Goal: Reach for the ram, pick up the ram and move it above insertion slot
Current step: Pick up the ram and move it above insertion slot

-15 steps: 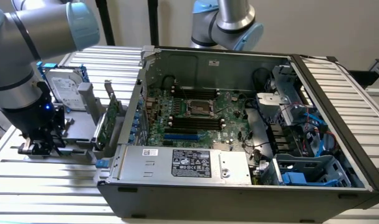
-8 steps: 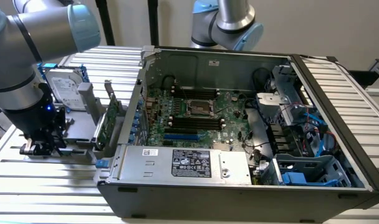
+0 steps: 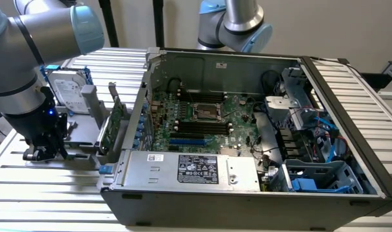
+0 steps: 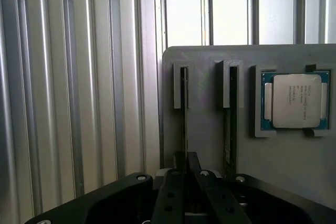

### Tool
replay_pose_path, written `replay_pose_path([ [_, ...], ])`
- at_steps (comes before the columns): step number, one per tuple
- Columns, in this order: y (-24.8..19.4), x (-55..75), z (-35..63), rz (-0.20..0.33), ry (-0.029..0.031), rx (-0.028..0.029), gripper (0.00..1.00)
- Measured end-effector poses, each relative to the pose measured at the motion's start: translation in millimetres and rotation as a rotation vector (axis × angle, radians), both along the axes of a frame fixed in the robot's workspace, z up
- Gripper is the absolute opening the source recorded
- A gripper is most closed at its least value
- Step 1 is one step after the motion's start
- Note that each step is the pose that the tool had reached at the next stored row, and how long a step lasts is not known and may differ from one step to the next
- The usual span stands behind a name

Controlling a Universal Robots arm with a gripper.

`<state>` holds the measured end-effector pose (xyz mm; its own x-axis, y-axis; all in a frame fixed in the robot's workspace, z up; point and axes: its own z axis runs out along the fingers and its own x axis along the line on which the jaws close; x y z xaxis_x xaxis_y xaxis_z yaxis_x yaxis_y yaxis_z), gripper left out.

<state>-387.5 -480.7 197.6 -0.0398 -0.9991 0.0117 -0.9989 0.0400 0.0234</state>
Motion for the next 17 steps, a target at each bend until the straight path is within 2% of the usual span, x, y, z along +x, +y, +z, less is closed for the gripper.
replay_pose_path([
  [17,0.1,0.0,0.4,0.009,0.0008,0.0005,0.13],
])
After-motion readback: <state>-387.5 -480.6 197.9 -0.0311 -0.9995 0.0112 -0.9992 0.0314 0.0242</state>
